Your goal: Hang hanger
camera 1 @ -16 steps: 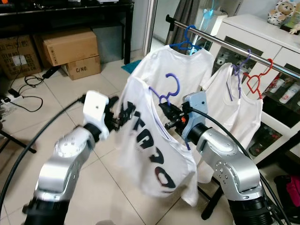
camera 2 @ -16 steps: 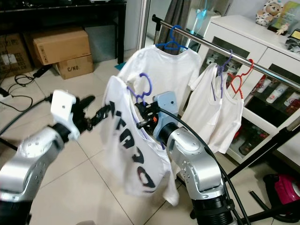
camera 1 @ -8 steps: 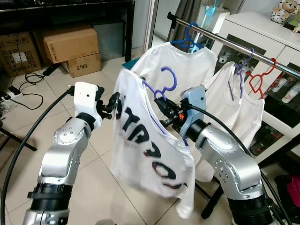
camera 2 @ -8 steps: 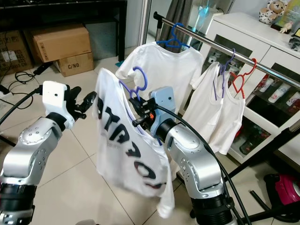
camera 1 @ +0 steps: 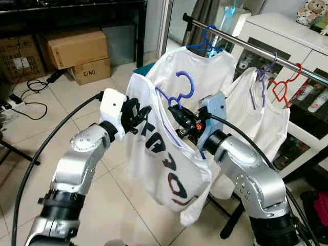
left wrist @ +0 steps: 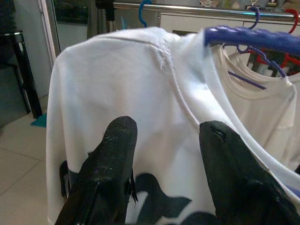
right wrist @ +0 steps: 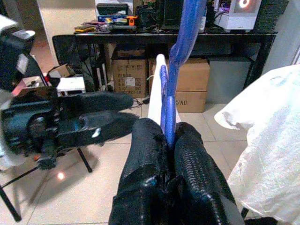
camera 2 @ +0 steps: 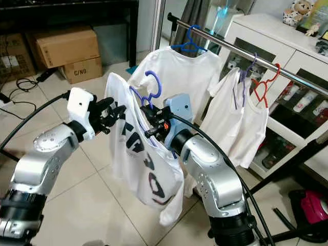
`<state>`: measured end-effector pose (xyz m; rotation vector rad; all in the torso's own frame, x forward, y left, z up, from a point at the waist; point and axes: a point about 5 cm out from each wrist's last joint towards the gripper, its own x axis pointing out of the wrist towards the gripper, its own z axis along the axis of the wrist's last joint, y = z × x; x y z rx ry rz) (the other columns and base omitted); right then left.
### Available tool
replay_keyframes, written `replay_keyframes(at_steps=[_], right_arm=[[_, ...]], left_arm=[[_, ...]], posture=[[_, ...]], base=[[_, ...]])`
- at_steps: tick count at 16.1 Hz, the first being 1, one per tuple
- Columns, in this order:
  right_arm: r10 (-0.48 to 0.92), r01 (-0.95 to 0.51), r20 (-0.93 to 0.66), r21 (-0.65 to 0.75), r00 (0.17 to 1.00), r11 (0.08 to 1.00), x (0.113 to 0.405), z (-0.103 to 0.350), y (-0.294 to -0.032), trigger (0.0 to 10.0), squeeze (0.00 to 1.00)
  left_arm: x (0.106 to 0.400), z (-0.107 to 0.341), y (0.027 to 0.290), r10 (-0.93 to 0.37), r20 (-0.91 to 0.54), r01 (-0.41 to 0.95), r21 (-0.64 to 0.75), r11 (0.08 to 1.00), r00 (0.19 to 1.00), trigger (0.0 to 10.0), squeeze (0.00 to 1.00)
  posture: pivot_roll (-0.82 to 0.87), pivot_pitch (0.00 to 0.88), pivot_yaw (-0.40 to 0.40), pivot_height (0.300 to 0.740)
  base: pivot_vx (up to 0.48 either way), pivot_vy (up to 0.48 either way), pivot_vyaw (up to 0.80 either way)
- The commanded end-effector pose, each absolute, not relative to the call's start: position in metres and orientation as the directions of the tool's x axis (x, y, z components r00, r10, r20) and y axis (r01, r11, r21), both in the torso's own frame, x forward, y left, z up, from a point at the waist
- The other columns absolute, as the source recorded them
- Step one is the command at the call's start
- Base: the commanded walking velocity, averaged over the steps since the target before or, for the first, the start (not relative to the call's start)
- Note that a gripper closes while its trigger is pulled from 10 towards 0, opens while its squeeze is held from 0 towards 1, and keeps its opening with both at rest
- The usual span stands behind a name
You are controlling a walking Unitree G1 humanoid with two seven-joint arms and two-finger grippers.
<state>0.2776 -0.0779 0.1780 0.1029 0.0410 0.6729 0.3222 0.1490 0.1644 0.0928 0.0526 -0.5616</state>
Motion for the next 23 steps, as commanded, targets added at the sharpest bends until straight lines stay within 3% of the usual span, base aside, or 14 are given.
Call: replay_keyframes(at_steps=[1,3,5,7,12,13,14,15,16,23], right_arm=[[0.620,-0.622,0.051,0.095,0.783,0.777,0.279,0.190,-0.081,0.0,0.00],[0.627,-0.630,0.057,0.093,0.777,0.771,0.279,0.191,-0.079,0.0,0.00],[0.633,-0.635,0.059,0.092,0.772,0.767,0.279,0.191,-0.079,0.0,0.00],[0.635,-0.637,0.059,0.092,0.771,0.765,0.279,0.191,-0.078,0.0,0.00],[0.639,-0.643,0.072,0.094,0.766,0.760,0.278,0.193,-0.077,0.0,0.00],[0.640,-0.644,0.073,0.093,0.765,0.759,0.278,0.193,-0.077,0.0,0.00],[0.641,-0.645,0.078,0.090,0.764,0.758,0.278,0.194,-0.077,0.0,0.00],[0.641,-0.646,0.081,0.089,0.764,0.759,0.277,0.194,-0.077,0.0,0.00],[0.640,-0.646,0.082,0.088,0.764,0.759,0.278,0.195,-0.078,0.0,0.00],[0.642,-0.648,0.088,0.084,0.762,0.757,0.280,0.196,-0.077,0.0,0.00]], left_arm=[[0.328,0.169,0.148,-0.528,-0.062,0.531,0.075,0.844,0.847,10.0,0.00],[0.332,0.169,0.149,-0.546,-0.064,0.549,0.049,0.835,0.836,10.0,0.00],[0.332,0.169,0.136,-0.647,-0.062,0.649,0.025,0.760,0.760,10.0,0.00],[0.332,0.169,0.131,-0.671,-0.064,0.674,0.022,0.739,0.738,10.0,0.00],[0.348,0.167,0.138,-0.613,-0.090,0.618,0.044,0.785,0.785,10.0,0.00],[0.349,0.167,0.139,-0.612,-0.094,0.617,0.046,0.786,0.786,9.5,0.00],[0.353,0.166,0.140,-0.606,-0.100,0.612,0.049,0.789,0.789,4.3,0.00],[0.355,0.166,0.140,-0.602,-0.103,0.609,0.053,0.791,0.792,0.7,0.00],[0.356,0.166,0.140,-0.600,-0.103,0.607,0.055,0.793,0.793,0.0,0.00],[0.360,0.163,0.142,-0.591,-0.113,0.600,0.081,0.796,0.799,0.0,0.00]], posture=[[-0.01,0.000,-0.135,0.740],[-0.01,0.000,-0.138,0.740],[-0.01,0.000,-0.138,0.740],[-0.01,0.000,-0.136,0.740],[-0.03,0.000,-0.121,0.740],[-0.03,0.000,-0.121,0.740],[-0.03,0.000,-0.118,0.740],[-0.03,0.000,-0.118,0.740],[-0.03,0.000,-0.117,0.740],[-0.03,0.000,-0.118,0.740]], base=[[0.000,0.000,0.00],[0.000,0.000,0.00],[0.000,0.000,0.00],[0.000,0.000,0.00],[0.000,0.000,0.00],[0.000,0.000,0.00],[0.000,0.000,0.00],[0.000,0.000,0.00],[0.000,0.000,0.00],[0.000,0.000,0.00]])
